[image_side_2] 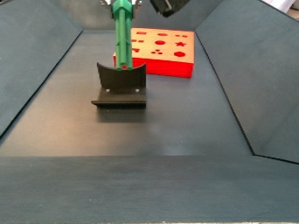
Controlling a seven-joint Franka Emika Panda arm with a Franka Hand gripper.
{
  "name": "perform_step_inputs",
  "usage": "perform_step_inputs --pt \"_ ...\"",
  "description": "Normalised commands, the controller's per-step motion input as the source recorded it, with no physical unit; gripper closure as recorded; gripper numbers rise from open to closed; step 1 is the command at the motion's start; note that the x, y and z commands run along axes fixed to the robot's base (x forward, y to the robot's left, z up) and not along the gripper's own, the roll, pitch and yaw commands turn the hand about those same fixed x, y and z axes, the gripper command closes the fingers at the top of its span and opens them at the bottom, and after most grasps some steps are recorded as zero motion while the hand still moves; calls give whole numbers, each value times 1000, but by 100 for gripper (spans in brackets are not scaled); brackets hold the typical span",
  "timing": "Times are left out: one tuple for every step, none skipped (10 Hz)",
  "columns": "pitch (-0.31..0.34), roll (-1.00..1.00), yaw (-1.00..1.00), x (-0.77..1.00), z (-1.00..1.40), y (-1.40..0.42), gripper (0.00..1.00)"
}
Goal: Pick up the 3 prong object. Move up. Place the 3 prong object on the fixture. Regrasp the 3 prong object. Move to above the board. Insert the 3 prong object.
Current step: Place the 3 prong object on the fixture.
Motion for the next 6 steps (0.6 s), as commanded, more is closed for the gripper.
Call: perform_step_inputs --pt "116 -1000 -134 66 -14 42 100" --pt "116 -1000 -152 67 -16 40 100" --pt "108 -968 -188 69 -15 41 100" --pt "80 -787 -189 73 -17 42 100" --pt "43 -540 -182 74 -21 45 100" --pt "26 -416 -178 71 -19 45 100"
